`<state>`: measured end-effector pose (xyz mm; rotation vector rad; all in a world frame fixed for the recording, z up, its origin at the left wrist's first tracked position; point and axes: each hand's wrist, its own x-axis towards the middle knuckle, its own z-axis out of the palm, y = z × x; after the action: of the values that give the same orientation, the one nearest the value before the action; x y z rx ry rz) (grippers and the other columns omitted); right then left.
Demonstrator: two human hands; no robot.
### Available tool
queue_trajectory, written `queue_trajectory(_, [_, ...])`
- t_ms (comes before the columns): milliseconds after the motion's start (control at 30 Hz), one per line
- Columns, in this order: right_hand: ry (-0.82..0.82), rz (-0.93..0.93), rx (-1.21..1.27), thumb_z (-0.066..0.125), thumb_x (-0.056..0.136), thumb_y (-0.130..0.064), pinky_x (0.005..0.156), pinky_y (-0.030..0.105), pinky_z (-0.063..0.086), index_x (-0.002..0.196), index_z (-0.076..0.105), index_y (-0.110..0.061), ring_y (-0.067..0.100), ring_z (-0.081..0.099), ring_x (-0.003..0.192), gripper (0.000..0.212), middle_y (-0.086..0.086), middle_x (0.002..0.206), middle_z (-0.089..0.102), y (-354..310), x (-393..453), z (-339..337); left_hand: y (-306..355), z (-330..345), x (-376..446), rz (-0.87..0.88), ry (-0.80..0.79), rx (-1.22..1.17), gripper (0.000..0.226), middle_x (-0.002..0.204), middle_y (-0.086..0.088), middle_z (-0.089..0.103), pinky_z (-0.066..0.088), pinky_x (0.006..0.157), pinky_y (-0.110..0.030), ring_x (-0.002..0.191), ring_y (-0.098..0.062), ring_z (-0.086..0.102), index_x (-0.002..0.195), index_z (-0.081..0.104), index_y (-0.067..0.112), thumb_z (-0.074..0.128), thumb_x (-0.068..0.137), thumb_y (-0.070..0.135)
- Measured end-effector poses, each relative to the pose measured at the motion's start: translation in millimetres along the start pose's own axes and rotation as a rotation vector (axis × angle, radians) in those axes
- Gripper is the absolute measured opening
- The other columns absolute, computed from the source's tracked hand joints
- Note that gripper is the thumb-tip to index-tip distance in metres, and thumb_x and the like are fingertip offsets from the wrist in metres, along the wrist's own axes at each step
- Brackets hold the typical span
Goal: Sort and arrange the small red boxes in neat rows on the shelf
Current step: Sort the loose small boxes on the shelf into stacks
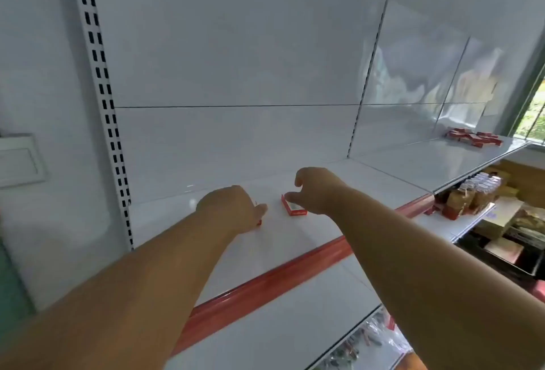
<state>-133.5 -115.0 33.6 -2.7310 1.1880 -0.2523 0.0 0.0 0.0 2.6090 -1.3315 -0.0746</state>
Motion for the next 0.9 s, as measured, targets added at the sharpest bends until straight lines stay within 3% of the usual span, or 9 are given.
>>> queue_trajectory(67, [-0.073, 0.024, -0.043, 0.058, 0.09, -0.05, 0.069, 0.031, 0.047, 0.08, 0.058, -0.01, 0.022, 0.06, 0.081, 0.042, 0.003, 0.079, 0.06, 5, 11, 7, 6, 2, 8, -0.022, -0.08, 0.041, 0.061, 0.12, -0.007, 0.065, 0.042, 0.078, -0.029, 0.11, -0.026, 0.06, 0.121, 0.063, 0.011, 0.047, 0.091, 0.062])
queue_trajectory(133, [-0.121, 0.056, -0.063, 0.057, 0.09, -0.05, 0.064, 0.029, 0.041, 0.068, 0.049, -0.011, 0.02, 0.053, 0.067, 0.046, 0.002, 0.064, 0.052, 8, 18, 14, 9, 3, 15, -0.058, -0.084, 0.055, 0.051, 0.102, -0.006, 0.066, 0.044, 0.075, -0.028, 0.1, -0.026, 0.062, 0.111, 0.067, 0.014, 0.056, 0.086, 0.057])
queue_trajectory(233, [-0.167, 0.068, -0.084, 0.055, 0.091, -0.045, 0.069, 0.028, 0.04, 0.08, 0.051, -0.011, 0.023, 0.053, 0.079, 0.036, 0.002, 0.075, 0.051, 13, 27, 22, 15, 9, 26, -0.076, -0.057, 0.045, 0.038, 0.082, -0.002, 0.06, 0.044, 0.068, -0.028, 0.084, -0.024, 0.059, 0.092, 0.067, 0.015, 0.058, 0.083, 0.051])
queue_trajectory(400, [-0.102, 0.104, 0.0, 0.062, 0.082, -0.043, 0.054, 0.024, 0.042, 0.063, 0.057, -0.017, 0.018, 0.058, 0.064, 0.033, -0.001, 0.067, 0.059, 19, 39, 21, 22, 12, 36, -0.078, 0.083, -0.028, 0.046, 0.107, -0.004, 0.06, 0.046, 0.071, -0.031, 0.096, -0.026, 0.059, 0.111, 0.051, 0.016, 0.063, 0.081, 0.048])
queue_trajectory(500, [0.016, 0.144, 0.109, 0.067, 0.082, -0.036, 0.054, 0.027, 0.04, 0.094, 0.049, -0.011, 0.019, 0.055, 0.073, 0.032, 0.003, 0.082, 0.055, 29, 39, 15, 27, 10, 49, -0.016, 0.156, -0.175, 0.051, 0.121, -0.008, 0.057, 0.05, 0.076, -0.033, 0.105, -0.028, 0.06, 0.121, 0.048, 0.013, 0.065, 0.083, 0.043])
queue_trajectory(633, [0.256, 0.25, 0.39, 0.055, 0.089, -0.017, 0.051, 0.024, 0.042, 0.124, 0.048, -0.011, 0.022, 0.057, 0.08, 0.036, 0.008, 0.105, 0.061, 57, 33, 2, 48, 3, 66, 0.028, 0.09, -0.585, 0.044, 0.12, -0.006, 0.058, 0.052, 0.07, -0.033, 0.095, -0.023, 0.061, 0.121, 0.043, 0.016, 0.066, 0.087, 0.031])
queue_trajectory(767, [0.516, 0.388, 0.943, 0.056, 0.09, -0.008, 0.07, 0.041, 0.061, 0.1, 0.057, -0.012, 0.024, 0.07, 0.073, 0.011, 0.013, 0.097, 0.069, 91, 23, -21, 89, 2, 79, 0.055, -0.021, -1.167, 0.043, 0.105, -0.01, 0.062, 0.057, 0.067, -0.037, 0.069, -0.019, 0.059, 0.126, 0.048, 0.011, 0.068, 0.088, 0.013])
queue_trajectory(833, [0.576, 0.416, 1.327, 0.057, 0.09, 0.0, 0.077, 0.043, 0.061, 0.091, 0.053, -0.007, 0.026, 0.071, 0.072, 0.008, 0.019, 0.1, 0.065, 106, 11, -37, 118, 0, 79, 0.072, -0.135, -1.352, 0.043, 0.099, -0.011, 0.062, 0.054, 0.062, -0.032, 0.068, -0.017, 0.057, 0.133, 0.049, 0.008, 0.062, 0.092, 0.007])
queue_trajectory(900, [0.584, 0.415, 1.601, 0.055, 0.09, 0.007, 0.076, 0.038, 0.061, 0.098, 0.054, 0.002, 0.028, 0.072, 0.075, 0.01, 0.025, 0.104, 0.062, 124, -1, -53, 151, -2, 77, 0.088, -0.218, -1.454, 0.038, 0.099, -0.012, 0.063, 0.053, 0.065, -0.032, 0.075, -0.02, 0.06, 0.133, 0.051, 0.009, 0.054, 0.095, 0.006])
